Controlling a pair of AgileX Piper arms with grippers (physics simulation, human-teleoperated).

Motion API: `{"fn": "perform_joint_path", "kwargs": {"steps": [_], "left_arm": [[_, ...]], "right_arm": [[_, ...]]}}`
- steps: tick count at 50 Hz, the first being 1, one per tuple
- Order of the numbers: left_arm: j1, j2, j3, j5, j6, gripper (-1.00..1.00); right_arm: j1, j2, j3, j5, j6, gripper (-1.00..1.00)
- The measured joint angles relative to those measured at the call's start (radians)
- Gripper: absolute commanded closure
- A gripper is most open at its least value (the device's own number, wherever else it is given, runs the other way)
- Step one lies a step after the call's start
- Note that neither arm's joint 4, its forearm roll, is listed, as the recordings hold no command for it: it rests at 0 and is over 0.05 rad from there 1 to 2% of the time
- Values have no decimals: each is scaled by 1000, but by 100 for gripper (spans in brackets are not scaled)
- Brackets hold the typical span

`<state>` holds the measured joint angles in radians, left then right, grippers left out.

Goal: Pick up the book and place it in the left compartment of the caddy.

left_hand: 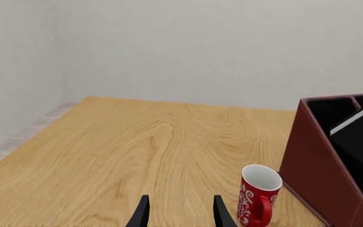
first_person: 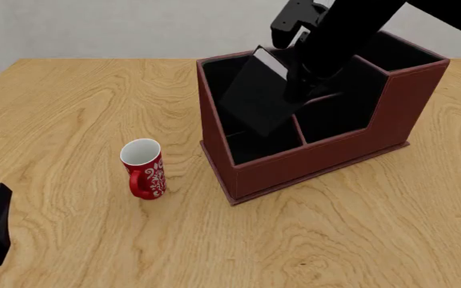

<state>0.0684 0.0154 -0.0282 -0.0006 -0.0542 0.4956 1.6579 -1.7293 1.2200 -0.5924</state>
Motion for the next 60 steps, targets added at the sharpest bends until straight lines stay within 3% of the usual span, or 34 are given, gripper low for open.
{"fn": "perform_joint_path", "kwargs": {"steps": [53,54,60], "left_arm": [[1,-11,20,3,-4,-100],[1,-10,20,3,-4,-100],[0,-8,16,5,-3,-100]], "right_arm": [[30,68,15,0,54,100],[30,69,16,0,54,-100],[29,66,14,0,63,-100]]}}
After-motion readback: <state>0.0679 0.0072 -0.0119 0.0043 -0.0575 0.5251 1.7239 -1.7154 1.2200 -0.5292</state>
